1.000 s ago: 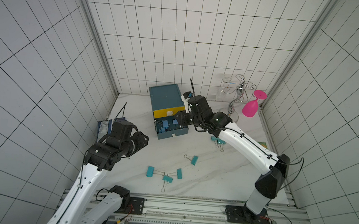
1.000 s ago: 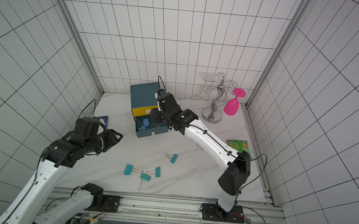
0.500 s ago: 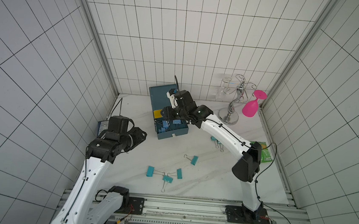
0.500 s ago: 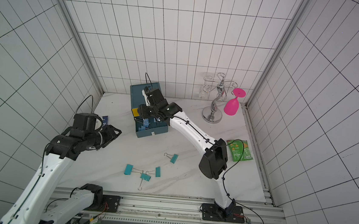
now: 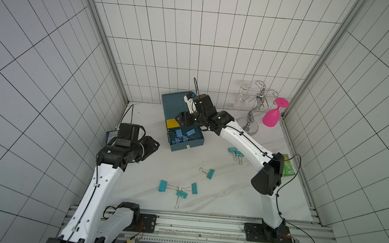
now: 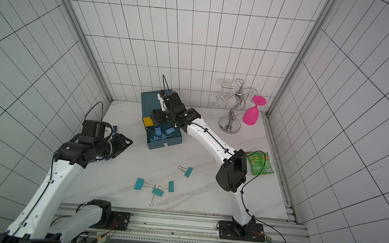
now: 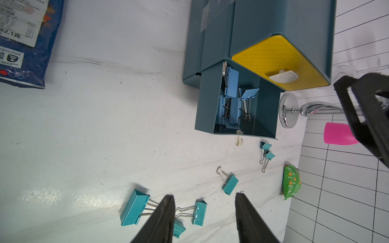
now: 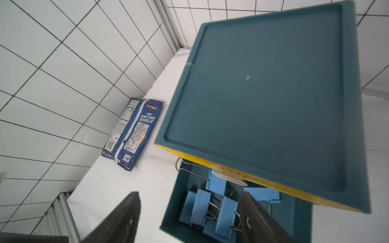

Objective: Put the binder clips in the drawer according to color
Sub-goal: Place the binder clip in the drawer, then close the drawer in the storage box.

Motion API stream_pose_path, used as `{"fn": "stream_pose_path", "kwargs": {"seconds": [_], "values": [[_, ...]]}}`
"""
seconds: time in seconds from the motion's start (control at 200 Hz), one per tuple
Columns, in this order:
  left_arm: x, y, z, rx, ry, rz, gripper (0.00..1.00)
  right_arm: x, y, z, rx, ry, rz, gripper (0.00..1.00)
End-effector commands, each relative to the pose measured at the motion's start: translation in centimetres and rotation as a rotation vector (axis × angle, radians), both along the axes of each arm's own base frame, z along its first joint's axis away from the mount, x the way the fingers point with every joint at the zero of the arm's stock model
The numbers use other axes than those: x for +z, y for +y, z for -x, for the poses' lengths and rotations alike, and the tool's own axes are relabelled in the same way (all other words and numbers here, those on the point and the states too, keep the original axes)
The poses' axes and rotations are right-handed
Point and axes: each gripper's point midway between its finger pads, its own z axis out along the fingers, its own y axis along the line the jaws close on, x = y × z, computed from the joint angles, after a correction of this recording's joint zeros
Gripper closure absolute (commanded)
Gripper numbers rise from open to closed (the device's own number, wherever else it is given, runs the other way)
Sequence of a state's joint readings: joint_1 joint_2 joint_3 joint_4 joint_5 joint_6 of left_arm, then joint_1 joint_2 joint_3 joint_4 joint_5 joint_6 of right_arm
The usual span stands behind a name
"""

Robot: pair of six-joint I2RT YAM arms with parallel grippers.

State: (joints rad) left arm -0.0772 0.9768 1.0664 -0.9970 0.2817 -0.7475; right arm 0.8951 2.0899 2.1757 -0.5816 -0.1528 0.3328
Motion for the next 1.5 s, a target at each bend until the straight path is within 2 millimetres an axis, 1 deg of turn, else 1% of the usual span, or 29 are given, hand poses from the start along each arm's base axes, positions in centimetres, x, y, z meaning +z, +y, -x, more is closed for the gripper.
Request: {"fn": "stream_pose_path", "kwargs": {"seconds": [0.0,0.11,0.19,0.23,0.315,0.425,0.545,0.665,0.765,0.845,0.915,1.049,1.129,1.234,1.319,1.384,1.494], "values": [[0.8,0.0,-1.3,0.004,-0.045,0.003,0.50,2.8,-1.7,0.5,-0.002,-0.026,-0.027,0.26],[0.4,0.0,-2.2,0.010,-0.045,0.005,0.56,2.8,-3.2,0.8,-0.023,-0.016,-0.013,0.30],[0.0,-0.1,-3.1,0.014,-0.044,0.013,0.62,2.2,-4.5,1.0,-0.045,-0.002,0.008,0.32],[-0.2,-0.2,-3.5,0.014,-0.042,0.020,0.67,1.7,-5.2,1.1,-0.064,0.011,0.022,0.35],[-0.8,-0.4,-4.4,0.020,-0.036,0.032,0.75,0.1,-6.8,1.4,-0.097,0.056,0.049,0.40],[-1.5,-0.2,-5.5,0.034,-0.029,0.036,0.81,-2.2,-8.8,2.2,-0.129,0.122,0.077,0.44],[-2.2,0.3,-7.0,0.059,-0.025,0.042,0.88,-4.4,-10.4,3.2,-0.154,0.185,0.088,0.48],[-2.9,0.5,-8.4,0.058,0.005,0.069,0.92,-6.1,-11.5,4.0,-0.181,0.249,0.088,0.52],[-3.5,0.5,-9.0,0.052,0.042,0.091,0.95,-7.7,-12.0,4.6,-0.197,0.304,0.083,0.58],[-3.3,0.5,-9.3,0.055,0.030,0.100,0.96,-8.6,-12.1,5.0,-0.204,0.339,0.068,0.64],[-2.9,0.4,-9.3,0.054,0.015,0.107,0.96,-9.3,-11.9,5.4,-0.205,0.369,0.051,0.72],[-2.8,0.0,-8.8,0.048,0.019,0.136,0.96,-10.7,-11.5,5.8,-0.207,0.429,0.009,0.80],[-2.8,-0.2,-7.9,0.055,0.020,0.156,0.95,-11.7,-11.2,6.0,-0.207,0.465,-0.008,0.83],[-3.5,-0.4,-6.0,0.068,0.049,0.176,0.95,-12.5,-10.9,6.0,-0.207,0.493,-0.018,0.86],[-4.7,-0.5,-4.0,0.079,0.088,0.191,0.97,-12.8,-10.9,5.9,-0.208,0.504,-0.018,0.88],[-5.5,-0.9,-2.4,0.079,0.114,0.202,1.00,-12.8,-10.9,5.8,-0.207,0.504,-0.018,0.89],[-6.4,-1.9,-0.1,0.062,0.136,0.209,1.00,-13.0,-11.2,5.7,-0.211,0.512,-0.019,0.91]]}}
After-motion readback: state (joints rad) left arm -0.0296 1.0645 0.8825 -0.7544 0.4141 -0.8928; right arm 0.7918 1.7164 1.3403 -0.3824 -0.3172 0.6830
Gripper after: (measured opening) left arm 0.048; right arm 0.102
